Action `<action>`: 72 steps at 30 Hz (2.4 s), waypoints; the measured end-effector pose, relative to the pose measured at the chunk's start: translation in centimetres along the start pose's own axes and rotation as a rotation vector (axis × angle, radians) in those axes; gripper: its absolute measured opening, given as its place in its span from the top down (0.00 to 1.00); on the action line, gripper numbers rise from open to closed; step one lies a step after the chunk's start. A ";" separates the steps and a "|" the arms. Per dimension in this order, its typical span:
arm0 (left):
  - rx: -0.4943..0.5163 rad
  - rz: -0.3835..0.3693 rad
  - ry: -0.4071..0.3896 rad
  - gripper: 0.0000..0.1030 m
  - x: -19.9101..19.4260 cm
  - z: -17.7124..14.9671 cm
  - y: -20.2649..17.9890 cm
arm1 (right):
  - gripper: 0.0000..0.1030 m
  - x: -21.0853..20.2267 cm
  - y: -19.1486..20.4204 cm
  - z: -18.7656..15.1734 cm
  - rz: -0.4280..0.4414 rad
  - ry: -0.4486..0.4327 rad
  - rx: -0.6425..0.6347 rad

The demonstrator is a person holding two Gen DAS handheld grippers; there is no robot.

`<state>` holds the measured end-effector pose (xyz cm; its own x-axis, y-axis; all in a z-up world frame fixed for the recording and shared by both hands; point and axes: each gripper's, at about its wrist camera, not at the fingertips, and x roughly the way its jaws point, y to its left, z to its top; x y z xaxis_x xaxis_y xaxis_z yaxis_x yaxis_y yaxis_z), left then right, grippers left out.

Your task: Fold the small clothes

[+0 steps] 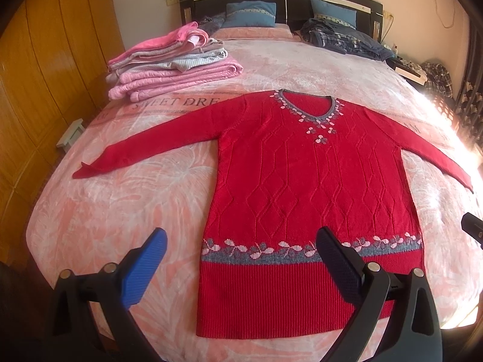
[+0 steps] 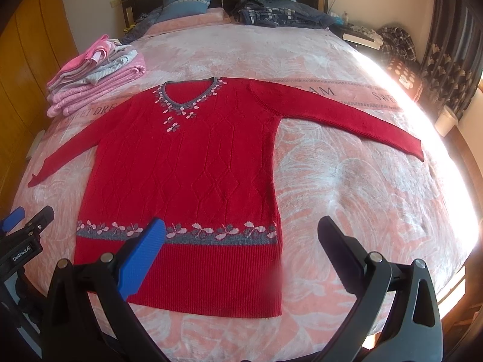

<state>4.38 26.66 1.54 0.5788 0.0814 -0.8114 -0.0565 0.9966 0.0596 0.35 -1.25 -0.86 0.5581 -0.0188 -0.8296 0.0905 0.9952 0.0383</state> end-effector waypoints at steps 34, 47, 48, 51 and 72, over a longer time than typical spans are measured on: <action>0.001 0.012 -0.004 0.04 0.0 0.0 0.1 | 0.03 0.2 -0.5 -0.1 0.000 0.007 0.017; 0.014 0.005 -0.016 0.04 -0.4 -0.2 -0.3 | 0.03 0.2 -0.9 -0.2 -0.002 0.009 0.021; 0.015 0.005 -0.015 0.04 -0.4 -0.2 -0.4 | 0.03 0.2 -0.9 -0.3 -0.003 0.009 0.022; 0.019 0.003 -0.014 0.04 -0.5 -0.2 -0.6 | 0.03 0.2 -0.9 -0.2 -0.002 0.009 0.022; 0.108 -0.030 0.017 0.04 6.3 9.8 -8.9 | 0.03 7.2 -18.8 12.0 -0.041 0.051 0.282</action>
<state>16.52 18.38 1.61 0.5652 0.0524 -0.8233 0.0494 0.9940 0.0971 12.55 -21.23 -0.90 0.5079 -0.0470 -0.8601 0.3423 0.9273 0.1514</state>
